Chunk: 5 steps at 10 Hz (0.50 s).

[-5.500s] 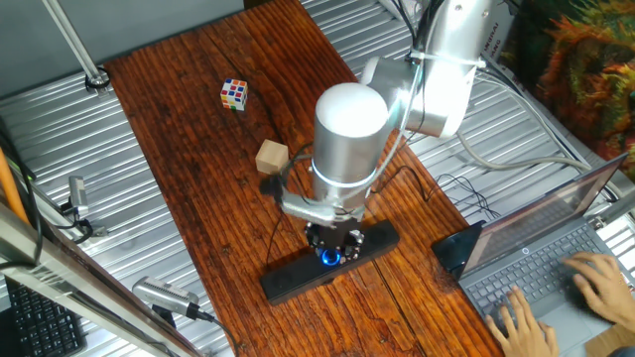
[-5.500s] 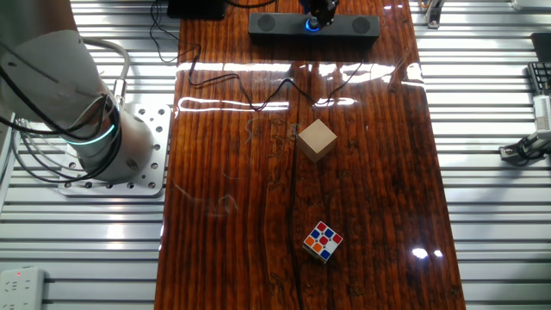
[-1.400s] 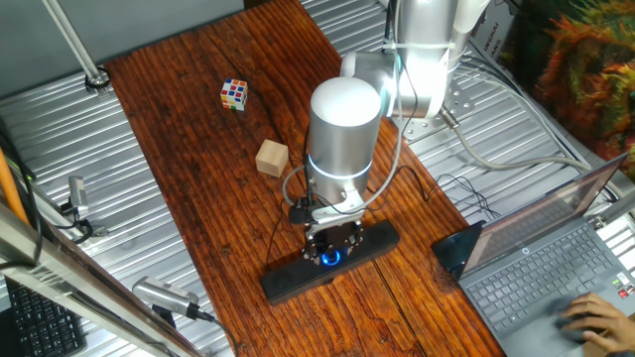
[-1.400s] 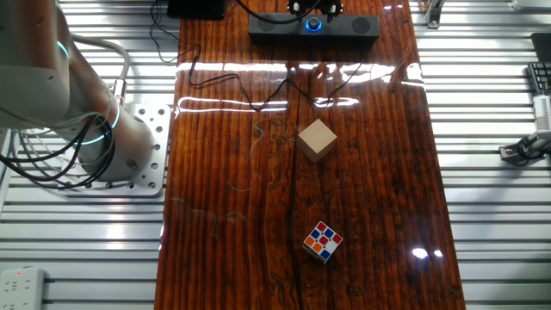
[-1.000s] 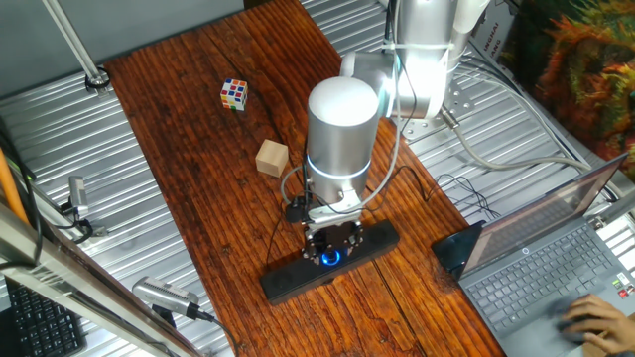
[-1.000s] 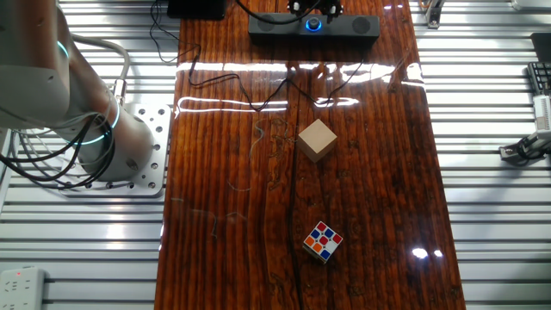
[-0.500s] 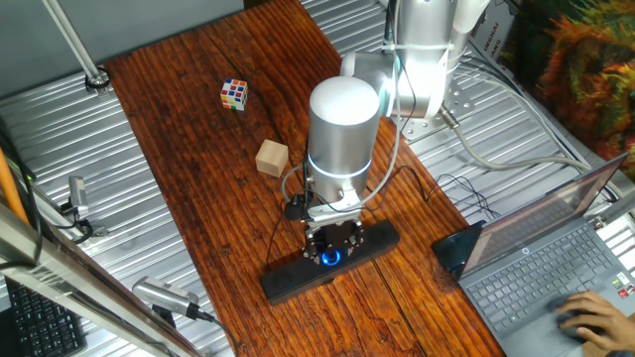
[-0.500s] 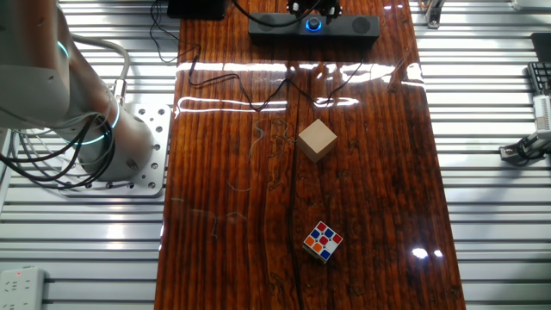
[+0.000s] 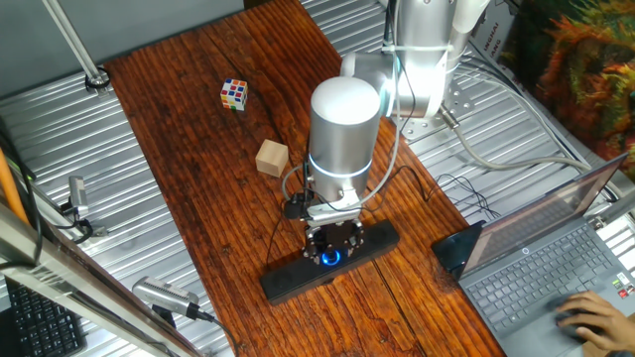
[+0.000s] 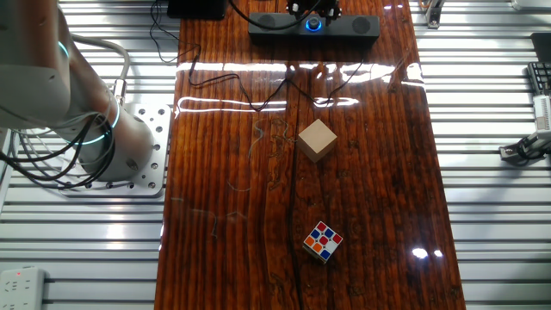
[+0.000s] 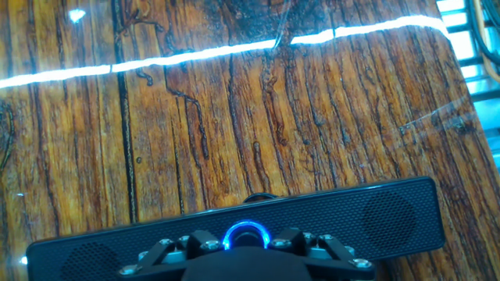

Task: Turn the knob to increase the volume of the speaker

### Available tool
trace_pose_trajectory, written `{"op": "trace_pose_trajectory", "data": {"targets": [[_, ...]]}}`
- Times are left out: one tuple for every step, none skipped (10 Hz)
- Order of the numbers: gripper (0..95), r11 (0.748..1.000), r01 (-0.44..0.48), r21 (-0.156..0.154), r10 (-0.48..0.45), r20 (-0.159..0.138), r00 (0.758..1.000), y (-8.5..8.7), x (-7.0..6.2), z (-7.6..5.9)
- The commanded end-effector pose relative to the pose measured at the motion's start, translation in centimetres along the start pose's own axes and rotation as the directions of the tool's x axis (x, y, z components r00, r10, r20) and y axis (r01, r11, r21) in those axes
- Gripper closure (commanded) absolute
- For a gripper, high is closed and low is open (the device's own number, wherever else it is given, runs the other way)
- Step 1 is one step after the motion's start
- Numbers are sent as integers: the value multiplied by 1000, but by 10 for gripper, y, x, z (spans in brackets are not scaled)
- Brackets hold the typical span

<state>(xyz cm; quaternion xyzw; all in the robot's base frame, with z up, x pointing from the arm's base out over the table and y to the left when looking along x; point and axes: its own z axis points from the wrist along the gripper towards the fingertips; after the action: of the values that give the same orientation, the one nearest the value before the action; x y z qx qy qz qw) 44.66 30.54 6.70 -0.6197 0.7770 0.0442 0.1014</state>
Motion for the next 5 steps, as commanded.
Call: {"op": "trace_pose_trajectory", "data": {"targets": [[570, 1000, -7, 0, 7, -1, 1000, 0, 0, 0], [570, 1000, -9, 0, 9, -3, 1000, 0, 0, 0], [570, 1000, -14, 0, 14, -5, 1000, 0, 0, 0], [570, 1000, -17, 0, 17, -4, 1000, 0, 0, 1], [570, 1000, -18, 0, 18, -5, 1000, 0, 0, 1]]}}
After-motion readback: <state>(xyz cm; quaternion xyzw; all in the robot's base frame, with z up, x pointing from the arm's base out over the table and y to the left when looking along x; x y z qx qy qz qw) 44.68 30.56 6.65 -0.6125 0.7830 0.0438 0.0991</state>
